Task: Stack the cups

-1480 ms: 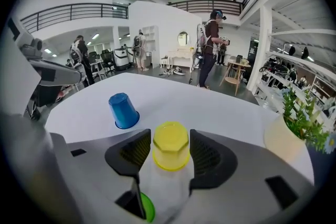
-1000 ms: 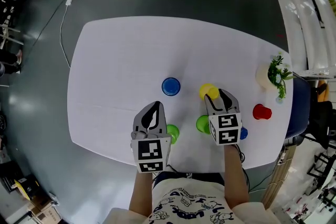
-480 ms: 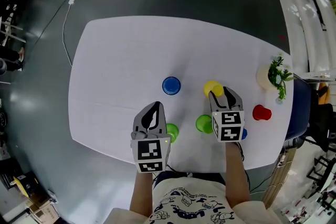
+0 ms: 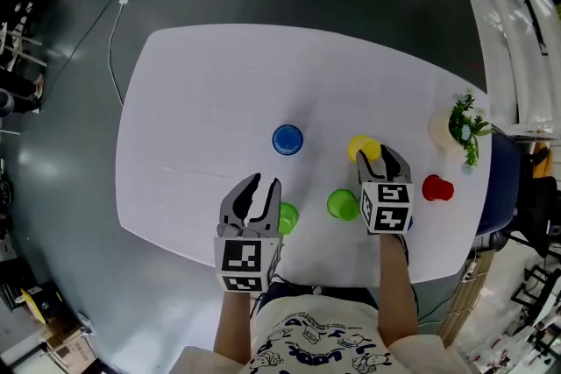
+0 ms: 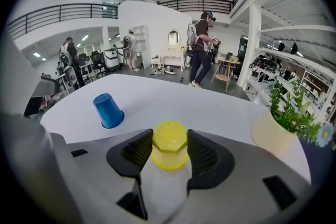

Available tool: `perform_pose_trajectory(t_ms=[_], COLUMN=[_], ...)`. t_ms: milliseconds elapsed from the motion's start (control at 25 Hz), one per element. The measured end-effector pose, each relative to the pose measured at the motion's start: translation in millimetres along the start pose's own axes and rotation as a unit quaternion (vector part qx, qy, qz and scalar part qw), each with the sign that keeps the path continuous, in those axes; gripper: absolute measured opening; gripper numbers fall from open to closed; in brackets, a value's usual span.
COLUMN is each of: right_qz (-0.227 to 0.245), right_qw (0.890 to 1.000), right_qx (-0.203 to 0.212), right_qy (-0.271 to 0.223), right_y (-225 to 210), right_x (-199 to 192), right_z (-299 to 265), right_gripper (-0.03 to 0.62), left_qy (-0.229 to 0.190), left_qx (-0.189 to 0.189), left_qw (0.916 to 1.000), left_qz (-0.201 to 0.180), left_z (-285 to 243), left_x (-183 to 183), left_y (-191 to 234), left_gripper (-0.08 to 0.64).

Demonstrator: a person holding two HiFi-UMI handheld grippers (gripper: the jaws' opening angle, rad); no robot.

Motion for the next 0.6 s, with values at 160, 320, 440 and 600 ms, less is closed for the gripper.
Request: perform_pose_trajectory(t_ms=[160,320,440,600], right_qz=[0.003,-0.021,-0.016,-0.008], right_qw=[1.0,1.0,1.0,1.0], right_qx=[0.002,0.01,0.009,0.013], right_qy=[-0.001,-0.015,-0.02,-0.016], right_y=[-1,-4,-5,-3], right_x=[-3,-2,0,0], right_z=[0,4,4,2], right_gripper=[0.227,0.311,0.312,0.312], left_qy=[0.017,0.056,0.118,0.169], left_qx=[-0.05,-0.081,-0.1,-0.1], left_qw=[0.9984,0.9936,0.9849,0.9732], left_qz=[-0.018,-0.056,-0.077,-0.12], left_z=[8,16,20,19], left_x=[-16,-39,-64,-93], left_y=[-12,-25,-34,-40], left_gripper=[0.261,0.307,0.319,0.325])
Point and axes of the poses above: the fingertips, and each gripper's own axes: z backward along the fingers, y to its left, x out of its top, the point moved 5 cm from there along z, backward along the fingers, and after that the axes turned 6 degrees about z, right-handed, at the moved point
